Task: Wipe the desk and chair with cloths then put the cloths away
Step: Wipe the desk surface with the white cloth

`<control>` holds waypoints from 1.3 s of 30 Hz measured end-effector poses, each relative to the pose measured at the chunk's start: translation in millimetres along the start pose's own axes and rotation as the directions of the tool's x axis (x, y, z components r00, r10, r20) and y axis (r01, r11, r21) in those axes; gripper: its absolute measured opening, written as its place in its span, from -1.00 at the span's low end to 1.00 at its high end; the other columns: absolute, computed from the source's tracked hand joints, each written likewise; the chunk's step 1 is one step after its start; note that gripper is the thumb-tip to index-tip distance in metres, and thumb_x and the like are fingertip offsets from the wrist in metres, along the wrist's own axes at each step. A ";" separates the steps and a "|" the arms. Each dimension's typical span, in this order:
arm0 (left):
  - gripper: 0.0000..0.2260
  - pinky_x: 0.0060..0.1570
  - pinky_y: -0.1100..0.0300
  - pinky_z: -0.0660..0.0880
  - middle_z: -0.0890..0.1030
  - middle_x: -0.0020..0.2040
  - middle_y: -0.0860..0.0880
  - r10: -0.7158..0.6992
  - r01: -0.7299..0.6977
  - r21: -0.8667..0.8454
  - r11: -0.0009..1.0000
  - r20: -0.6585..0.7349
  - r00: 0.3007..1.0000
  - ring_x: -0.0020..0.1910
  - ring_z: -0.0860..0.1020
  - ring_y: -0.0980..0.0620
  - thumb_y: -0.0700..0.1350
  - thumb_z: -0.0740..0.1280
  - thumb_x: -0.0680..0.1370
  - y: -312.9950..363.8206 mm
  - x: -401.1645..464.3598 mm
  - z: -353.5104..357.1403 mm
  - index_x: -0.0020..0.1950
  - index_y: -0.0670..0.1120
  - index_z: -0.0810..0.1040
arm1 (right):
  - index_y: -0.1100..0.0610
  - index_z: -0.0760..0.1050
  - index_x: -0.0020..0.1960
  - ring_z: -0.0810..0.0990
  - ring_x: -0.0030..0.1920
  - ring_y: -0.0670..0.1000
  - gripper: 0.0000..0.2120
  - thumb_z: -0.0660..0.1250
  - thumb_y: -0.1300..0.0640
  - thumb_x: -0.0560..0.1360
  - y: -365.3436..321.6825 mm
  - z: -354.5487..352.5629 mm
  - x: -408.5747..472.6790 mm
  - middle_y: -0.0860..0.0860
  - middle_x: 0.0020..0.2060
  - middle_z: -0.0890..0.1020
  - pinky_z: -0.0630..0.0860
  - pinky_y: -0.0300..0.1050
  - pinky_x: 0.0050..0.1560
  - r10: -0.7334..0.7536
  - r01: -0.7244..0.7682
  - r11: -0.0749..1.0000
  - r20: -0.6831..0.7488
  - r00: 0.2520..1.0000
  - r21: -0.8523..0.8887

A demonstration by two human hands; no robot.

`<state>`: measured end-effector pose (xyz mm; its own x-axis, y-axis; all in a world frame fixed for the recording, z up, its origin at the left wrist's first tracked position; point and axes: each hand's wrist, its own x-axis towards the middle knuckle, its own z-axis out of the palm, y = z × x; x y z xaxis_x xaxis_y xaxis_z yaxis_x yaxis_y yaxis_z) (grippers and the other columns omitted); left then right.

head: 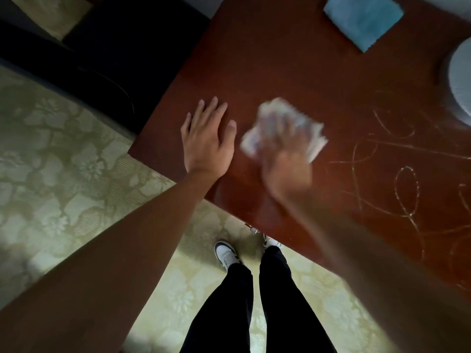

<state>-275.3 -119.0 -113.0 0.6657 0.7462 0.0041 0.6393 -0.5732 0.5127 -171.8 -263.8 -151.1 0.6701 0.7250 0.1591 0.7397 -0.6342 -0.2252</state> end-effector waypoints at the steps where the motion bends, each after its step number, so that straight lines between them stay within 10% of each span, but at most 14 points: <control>1: -0.52 0.54 0.04 -0.07 0.29 0.55 0.05 -0.002 0.002 -0.001 1.000 0.009 1.000 0.58 0.12 0.05 0.13 0.09 0.60 -0.9 1.0 -0.3 0.49 0.03 0.38 | 0.11 0.31 0.51 0.18 0.53 0.25 -0.53 0.12 0.02 0.64 -32.5 -5.6 -24.3 0.15 0.50 0.31 0.01 0.29 0.52 -0.053 0.053 0.999 0.017 0.998 0.001; 6: -0.48 0.54 0.05 -0.12 0.20 0.59 0.06 0.017 -0.021 0.066 0.998 0.062 0.998 0.59 0.04 0.06 0.13 0.18 0.55 -5.8 -0.3 -1.6 0.52 0.07 0.33 | 0.16 0.41 0.42 0.27 0.49 0.24 -0.61 0.15 0.06 0.64 -59.9 -29.3 -60.0 0.16 0.44 0.41 0.21 0.30 0.45 -0.446 0.417 0.891 0.187 0.875 0.178; 12: -0.49 0.53 0.02 -0.17 0.16 0.60 0.05 0.034 -0.038 0.040 0.998 0.114 0.993 0.60 0.00 0.04 0.12 0.18 0.57 -5.6 1.6 -2.7 0.53 0.07 0.30 | 0.10 0.19 0.56 0.14 0.54 0.28 -0.48 -0.11 -0.04 0.66 54.2 -43.3 33.2 0.17 0.53 0.26 0.07 0.31 0.49 0.058 -0.059 0.998 0.114 0.992 0.011; 20: -0.47 0.53 0.01 -0.17 0.16 0.60 0.07 0.026 -0.028 0.014 1.000 0.134 0.991 0.59 0.00 0.05 0.07 0.26 0.54 -5.3 3.1 -6.8 0.53 0.09 0.31 | 0.03 0.33 0.49 0.23 0.53 0.14 -0.57 0.04 -0.02 0.67 -50.3 -41.7 -79.5 0.03 0.49 0.34 0.17 0.24 0.50 -0.425 0.391 0.902 0.214 0.880 0.183; 27: -0.50 0.52 0.03 -0.17 0.18 0.59 0.05 0.006 0.009 -0.102 0.995 0.153 0.988 0.59 0.01 0.07 -0.03 0.31 0.57 -3.8 4.1 -12.5 0.51 0.02 0.34 | 0.03 0.12 0.58 0.07 0.56 0.22 -0.51 -0.07 -0.05 0.68 51.7 -47.4 71.2 0.11 0.56 0.19 -0.05 0.19 0.52 0.080 -0.081 0.997 0.177 0.981 -0.004; 35: -0.42 0.53 0.04 -0.17 0.20 0.59 0.10 -0.022 0.039 -0.110 0.993 0.149 0.989 0.59 0.02 0.11 0.14 0.18 0.48 -5.4 4.0 -9.9 0.50 0.06 0.35 | 0.11 0.46 0.41 0.29 0.49 0.18 -0.62 0.14 0.09 0.63 -21.1 -39.0 -35.8 0.07 0.44 0.41 0.08 0.16 0.54 -0.470 0.412 0.866 0.175 0.865 0.285; 39: -0.44 0.53 0.03 -0.16 0.19 0.59 0.09 -0.009 0.016 -0.060 0.998 0.129 0.992 0.59 0.00 0.11 0.15 0.20 0.51 -2.7 1.7 -8.0 0.51 0.06 0.33 | 0.08 0.26 0.53 0.16 0.54 0.19 -0.53 0.03 0.00 0.65 56.2 -44.4 67.0 0.07 0.50 0.31 -0.02 0.27 0.53 -0.282 0.245 0.949 0.183 0.942 0.201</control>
<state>-279.0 -113.5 -107.5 0.7043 0.7012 -0.1110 0.6258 -0.5394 0.5635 -82.5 -262.8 -110.5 0.4112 0.9108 0.0370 0.8530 -0.3702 -0.3680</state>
